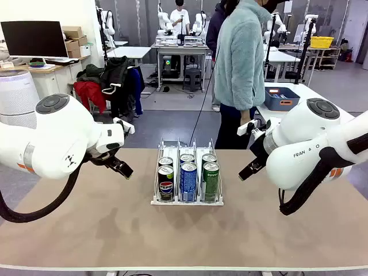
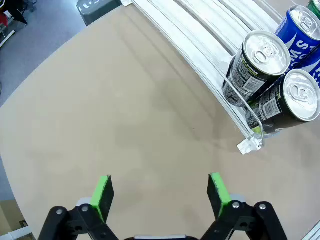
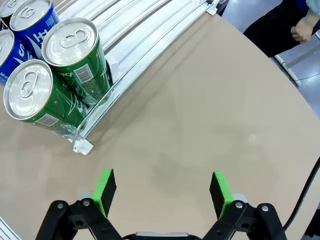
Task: Fill the beverage cans into the dispenser.
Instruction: Pick up the Sprite handed by the human.
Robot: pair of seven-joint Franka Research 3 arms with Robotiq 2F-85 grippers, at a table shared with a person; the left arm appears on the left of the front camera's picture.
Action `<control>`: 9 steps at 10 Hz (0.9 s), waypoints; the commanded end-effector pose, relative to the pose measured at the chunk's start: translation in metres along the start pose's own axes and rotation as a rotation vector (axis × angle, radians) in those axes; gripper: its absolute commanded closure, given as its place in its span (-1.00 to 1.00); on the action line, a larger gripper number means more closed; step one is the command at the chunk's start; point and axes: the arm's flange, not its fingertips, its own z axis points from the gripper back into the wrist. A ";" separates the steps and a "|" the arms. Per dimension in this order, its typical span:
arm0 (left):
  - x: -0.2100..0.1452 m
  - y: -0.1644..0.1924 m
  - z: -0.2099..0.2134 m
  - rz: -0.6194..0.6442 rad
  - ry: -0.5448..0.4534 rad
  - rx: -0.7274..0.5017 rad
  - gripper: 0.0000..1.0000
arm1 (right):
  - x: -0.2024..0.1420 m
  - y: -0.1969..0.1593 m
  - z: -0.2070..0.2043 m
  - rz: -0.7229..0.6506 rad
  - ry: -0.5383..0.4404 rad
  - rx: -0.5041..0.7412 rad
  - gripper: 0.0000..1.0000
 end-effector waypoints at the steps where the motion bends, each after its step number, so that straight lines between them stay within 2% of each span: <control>1: 0.000 0.000 0.000 0.000 0.000 0.000 -1.00 | 0.000 0.000 0.000 0.000 0.000 0.000 -1.00; 9: 0.000 0.000 0.000 0.000 0.000 0.000 -1.00 | 0.000 0.000 0.000 0.000 0.000 0.000 -1.00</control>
